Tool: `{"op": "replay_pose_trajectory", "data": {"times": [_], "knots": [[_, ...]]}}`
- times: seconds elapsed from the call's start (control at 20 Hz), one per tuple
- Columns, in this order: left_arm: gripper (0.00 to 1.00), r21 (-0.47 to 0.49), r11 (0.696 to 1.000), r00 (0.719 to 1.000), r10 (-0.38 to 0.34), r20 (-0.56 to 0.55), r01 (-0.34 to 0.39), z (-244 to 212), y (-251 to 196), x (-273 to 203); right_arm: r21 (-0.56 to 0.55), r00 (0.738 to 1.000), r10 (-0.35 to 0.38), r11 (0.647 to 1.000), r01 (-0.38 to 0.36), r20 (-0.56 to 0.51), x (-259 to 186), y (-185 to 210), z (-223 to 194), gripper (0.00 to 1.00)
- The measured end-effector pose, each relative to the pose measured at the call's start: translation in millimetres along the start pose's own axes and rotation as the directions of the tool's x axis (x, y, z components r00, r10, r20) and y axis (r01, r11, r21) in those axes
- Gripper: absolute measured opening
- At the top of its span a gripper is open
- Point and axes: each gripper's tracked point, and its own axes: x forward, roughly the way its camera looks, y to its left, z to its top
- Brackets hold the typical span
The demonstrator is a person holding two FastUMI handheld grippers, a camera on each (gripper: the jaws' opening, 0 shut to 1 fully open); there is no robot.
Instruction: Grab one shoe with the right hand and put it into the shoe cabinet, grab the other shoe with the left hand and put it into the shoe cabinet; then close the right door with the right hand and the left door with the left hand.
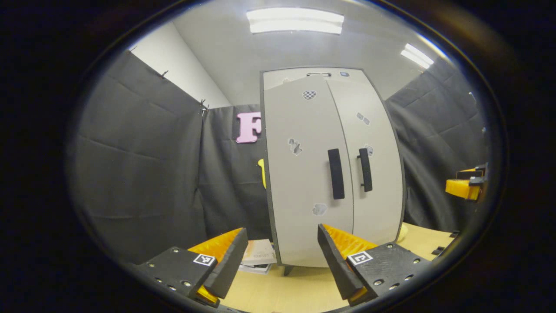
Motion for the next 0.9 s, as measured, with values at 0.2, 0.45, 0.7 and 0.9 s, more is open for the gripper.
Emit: {"op": "replay_pose_trajectory", "data": {"times": [0.2, 0.45, 0.7, 0.9], "knots": [[1.00, -0.014, 1.000, 1.000, 0.012, -0.015, -0.012, -9.4, 7.6, -8.5, 0.000, 1.000, 0.008, 1.000, -0.008, 0.007, -6.7, 3.0, 0.0, 0.98], [1.00, -0.025, 0.999, 1.000, 0.022, -0.019, -0.023, -10.7, 15.2, -11.8, 0.000, 1.000, 0.006, 1.000, -0.006, 0.009, -8.5, 5.6, 0.2, 0.98], [1.00, -0.022, 1.000, 1.000, 0.020, -0.022, -0.021, -11.5, 18.6, -14.0, -0.001, 1.000, 0.004, 1.000, -0.004, 0.004, -8.3, 8.0, -0.6, 0.97], [1.00, -0.020, 0.999, 1.000, 0.025, -0.020, -0.025, -9.2, 22.8, -15.3, 0.003, 1.000, 0.000, 1.000, 0.000, 0.013, -8.0, 7.9, 3.5, 0.98]]}}
